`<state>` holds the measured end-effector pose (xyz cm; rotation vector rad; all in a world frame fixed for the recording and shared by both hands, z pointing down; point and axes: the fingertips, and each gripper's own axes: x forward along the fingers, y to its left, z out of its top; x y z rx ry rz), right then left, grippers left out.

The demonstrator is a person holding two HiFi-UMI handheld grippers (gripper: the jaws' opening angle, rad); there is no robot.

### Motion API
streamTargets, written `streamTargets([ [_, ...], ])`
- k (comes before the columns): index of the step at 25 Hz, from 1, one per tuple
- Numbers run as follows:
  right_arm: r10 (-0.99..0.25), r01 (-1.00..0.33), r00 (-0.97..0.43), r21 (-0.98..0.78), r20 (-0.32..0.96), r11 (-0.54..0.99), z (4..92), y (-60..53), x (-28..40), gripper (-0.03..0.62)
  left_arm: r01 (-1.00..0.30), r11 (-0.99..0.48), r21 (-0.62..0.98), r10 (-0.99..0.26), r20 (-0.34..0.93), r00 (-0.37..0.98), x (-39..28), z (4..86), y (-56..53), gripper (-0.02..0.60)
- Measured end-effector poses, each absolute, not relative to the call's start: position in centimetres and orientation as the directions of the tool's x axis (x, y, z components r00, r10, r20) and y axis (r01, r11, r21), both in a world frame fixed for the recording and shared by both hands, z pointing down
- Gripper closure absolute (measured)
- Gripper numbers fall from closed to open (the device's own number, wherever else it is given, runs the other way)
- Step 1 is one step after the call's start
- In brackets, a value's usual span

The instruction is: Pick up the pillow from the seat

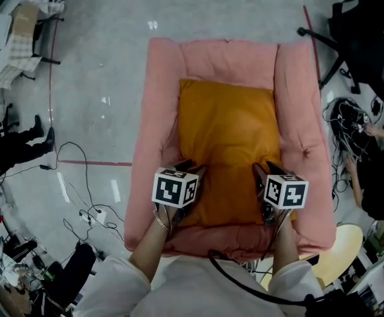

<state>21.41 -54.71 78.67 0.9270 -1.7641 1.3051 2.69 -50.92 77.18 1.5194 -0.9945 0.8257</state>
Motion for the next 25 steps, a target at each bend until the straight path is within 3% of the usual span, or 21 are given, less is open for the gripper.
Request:
streamTargets([
  [6, -0.105, -0.870, -0.460, -0.423, 0.882, 0.254, 78.5, -54.5, 21.2, 0.532, -0.912, -0.110, 0.394, -0.143, 0.902, 0.407, 3.1, 76.7, -51.1, 0.498],
  [10, -0.142, -0.870, -0.429, -0.366, 0.892, 0.331, 77.3, -54.8, 20.8, 0.555, -0.927, -0.144, 0.347, -0.230, 0.899, 0.372, 3.0, 74.8, -51.8, 0.556],
  [25, -0.442, -0.870, -0.454, -0.277, 0.774, 0.408, 66.8, -59.3, 20.9, 0.562, -0.940, -0.165, 0.297, -0.507, 0.792, 0.339, 2.3, 63.9, -55.3, 0.565],
])
